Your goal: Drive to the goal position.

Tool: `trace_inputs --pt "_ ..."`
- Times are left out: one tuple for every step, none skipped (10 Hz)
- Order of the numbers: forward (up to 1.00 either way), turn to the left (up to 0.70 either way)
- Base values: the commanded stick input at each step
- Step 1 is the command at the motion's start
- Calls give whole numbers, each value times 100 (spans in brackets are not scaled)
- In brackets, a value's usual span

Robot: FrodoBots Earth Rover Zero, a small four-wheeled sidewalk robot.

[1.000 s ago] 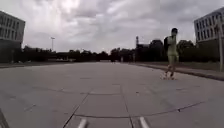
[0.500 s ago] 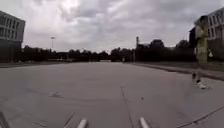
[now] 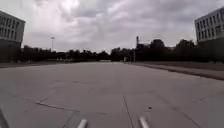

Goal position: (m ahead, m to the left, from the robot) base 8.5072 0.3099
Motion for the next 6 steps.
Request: trace_inputs --pt "70 0" --pt "70 0" --pt "70 0" --pt "70 0" --pt "70 0" --pt "70 0"
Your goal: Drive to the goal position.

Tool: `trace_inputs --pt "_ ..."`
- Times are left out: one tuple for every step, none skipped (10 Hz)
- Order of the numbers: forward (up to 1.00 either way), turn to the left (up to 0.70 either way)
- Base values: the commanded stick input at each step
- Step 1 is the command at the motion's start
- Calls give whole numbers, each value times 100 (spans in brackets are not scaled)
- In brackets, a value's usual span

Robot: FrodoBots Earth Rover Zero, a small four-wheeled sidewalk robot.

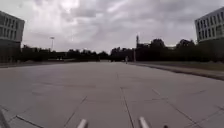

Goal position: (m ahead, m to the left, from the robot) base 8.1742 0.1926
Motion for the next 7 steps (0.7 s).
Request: trace_inputs --pt "70 0" --pt "70 0" --pt "70 0" --pt "70 0" --pt "70 0" --pt "70 0" --pt "70 0"
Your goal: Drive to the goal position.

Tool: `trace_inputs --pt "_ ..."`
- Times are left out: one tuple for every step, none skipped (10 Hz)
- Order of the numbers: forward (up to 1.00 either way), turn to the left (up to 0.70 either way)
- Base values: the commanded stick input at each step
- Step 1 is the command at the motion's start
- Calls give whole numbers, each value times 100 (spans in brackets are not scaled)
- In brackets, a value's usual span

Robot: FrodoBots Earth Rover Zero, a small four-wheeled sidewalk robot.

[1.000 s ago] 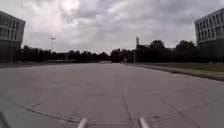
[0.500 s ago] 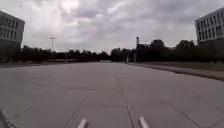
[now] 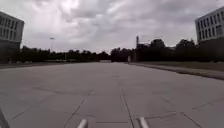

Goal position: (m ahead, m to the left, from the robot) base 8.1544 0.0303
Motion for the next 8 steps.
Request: trace_inputs --pt "70 0" --pt "70 0" --pt "70 0" --pt "70 0" --pt "70 0" --pt "70 0" --pt "70 0" --pt "70 0"
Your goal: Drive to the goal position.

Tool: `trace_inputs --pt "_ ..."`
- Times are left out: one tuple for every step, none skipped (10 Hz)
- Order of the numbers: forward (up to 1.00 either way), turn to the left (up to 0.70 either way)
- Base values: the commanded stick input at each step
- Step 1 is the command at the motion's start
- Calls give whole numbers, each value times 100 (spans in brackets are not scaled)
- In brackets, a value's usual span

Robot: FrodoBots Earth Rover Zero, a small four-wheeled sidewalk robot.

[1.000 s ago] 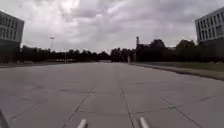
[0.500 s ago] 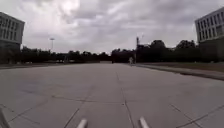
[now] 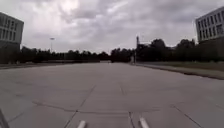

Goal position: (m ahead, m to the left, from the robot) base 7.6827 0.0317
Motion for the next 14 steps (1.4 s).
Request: trace_inputs --pt "70 0" --pt "70 0" --pt "70 0" --pt "70 0" --pt "70 0" --pt "70 0" --pt "70 0" --pt "70 0" --pt "70 0" --pt "70 0" --pt "70 0" --pt "70 0" --pt "70 0" --pt "70 0"
